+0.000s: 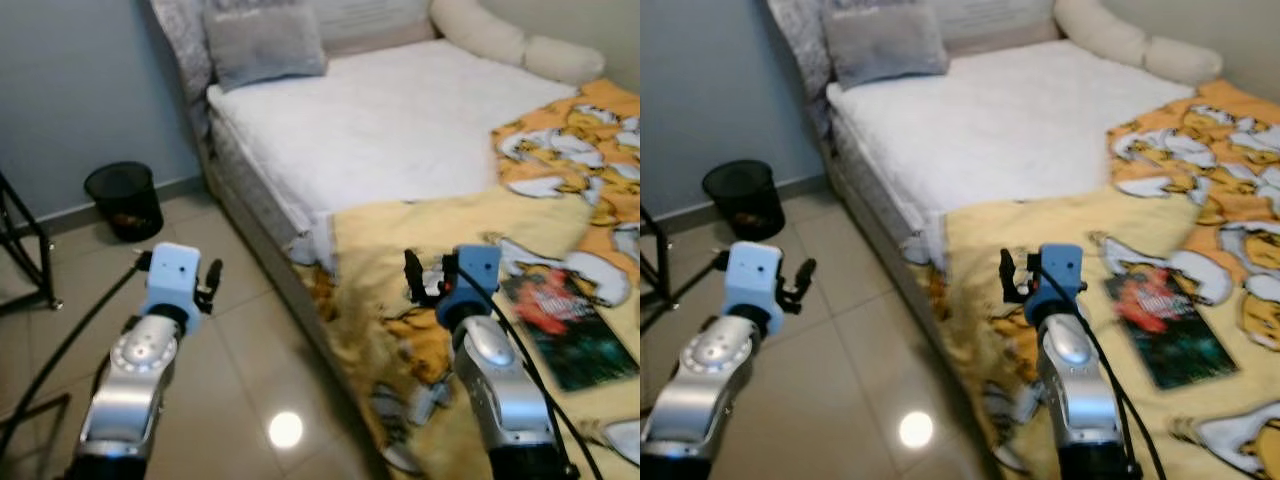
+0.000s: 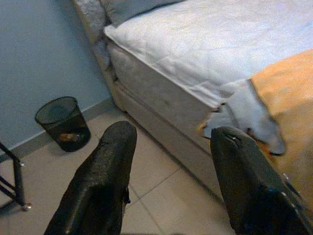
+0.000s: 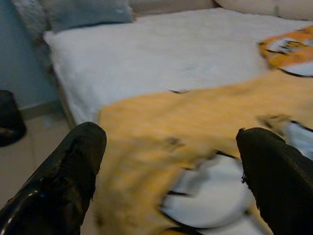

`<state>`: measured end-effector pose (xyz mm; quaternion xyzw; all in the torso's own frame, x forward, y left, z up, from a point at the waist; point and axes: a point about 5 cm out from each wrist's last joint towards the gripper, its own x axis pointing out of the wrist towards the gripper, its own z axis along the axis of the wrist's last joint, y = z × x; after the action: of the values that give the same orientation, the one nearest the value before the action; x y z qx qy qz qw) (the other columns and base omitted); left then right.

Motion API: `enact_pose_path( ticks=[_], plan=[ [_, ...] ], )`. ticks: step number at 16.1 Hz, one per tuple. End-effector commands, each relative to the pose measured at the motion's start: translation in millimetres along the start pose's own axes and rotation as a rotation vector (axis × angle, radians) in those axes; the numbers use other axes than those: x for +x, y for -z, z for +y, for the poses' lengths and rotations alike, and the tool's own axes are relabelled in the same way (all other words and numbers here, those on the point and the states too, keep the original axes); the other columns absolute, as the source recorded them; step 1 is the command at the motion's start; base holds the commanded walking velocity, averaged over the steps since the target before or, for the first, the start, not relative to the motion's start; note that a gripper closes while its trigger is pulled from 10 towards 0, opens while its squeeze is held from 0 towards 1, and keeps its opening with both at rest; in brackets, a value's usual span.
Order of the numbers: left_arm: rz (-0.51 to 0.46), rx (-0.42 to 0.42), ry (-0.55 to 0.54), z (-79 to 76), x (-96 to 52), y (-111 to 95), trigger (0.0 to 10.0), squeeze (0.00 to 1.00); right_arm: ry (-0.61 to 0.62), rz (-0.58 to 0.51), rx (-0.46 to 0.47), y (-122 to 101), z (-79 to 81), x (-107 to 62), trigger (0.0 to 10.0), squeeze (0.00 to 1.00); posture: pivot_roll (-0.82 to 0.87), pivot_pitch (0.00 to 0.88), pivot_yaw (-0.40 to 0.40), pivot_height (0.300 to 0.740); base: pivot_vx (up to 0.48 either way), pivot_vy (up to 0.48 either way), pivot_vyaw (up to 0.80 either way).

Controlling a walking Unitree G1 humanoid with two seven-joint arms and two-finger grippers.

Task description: Clean up the room

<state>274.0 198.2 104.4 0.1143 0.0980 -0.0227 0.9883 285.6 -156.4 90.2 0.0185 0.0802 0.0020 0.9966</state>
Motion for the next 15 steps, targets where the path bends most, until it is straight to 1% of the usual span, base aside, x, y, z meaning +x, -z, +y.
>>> enact_pose_path(
  ticks=[1, 8, 10, 12, 13, 15],
  plan=[
    [-0.023, 0.004, 0.035, -9.8, 1.9, -6.0, 10.0, 0.00, 0.034, 0.001, 0.010, -0.1, -9.8, -1.2, 10.0, 0.00, -0.02, 0.000, -0.008, 0.740, 0.000, -0.409, 0.00],
    [-0.024, 0.008, 0.037, -10.1, 2.9, -6.1, 10.0, 0.00, 0.027, 0.005, 0.024, 0.6, -7.9, -1.2, 10.0, 0.00, -0.02, 0.000, -0.010, 0.740, 0.000, -0.407, 0.00],
    [-0.013, -0.002, 0.035, -10.4, 2.8, -4.2, 10.0, 0.00, 0.027, 0.004, 0.032, 0.5, -7.9, -1.3, 10.0, 0.00, -0.02, 0.000, -0.010, 0.740, 0.000, 0.000, 0.00],
    [-0.002, 0.008, 0.055, -12.6, 2.0, -2.0, 10.0, 0.00, 0.025, 0.009, 0.040, 1.5, -7.3, -1.8, 10.0, 0.00, -0.03, 0.000, -0.011, 0.740, 0.000, 0.000, 0.00],
    [-0.002, 0.016, 0.081, -16.6, 1.2, -2.0, 10.0, 0.00, 0.022, 0.014, 0.041, 2.3, -7.0, -2.4, 10.0, 0.00, -0.03, 0.000, -0.012, 0.740, 0.000, 0.000, 0.00],
    [-0.005, 0.024, 0.089, -17.2, 0.4, -2.5, 10.0, 0.00, 0.021, 0.012, 0.047, 1.5, -7.4, -3.0, 10.0, 0.00, -0.02, 0.000, -0.012, 0.740, 0.000, 0.000, 0.00]
  ],
)
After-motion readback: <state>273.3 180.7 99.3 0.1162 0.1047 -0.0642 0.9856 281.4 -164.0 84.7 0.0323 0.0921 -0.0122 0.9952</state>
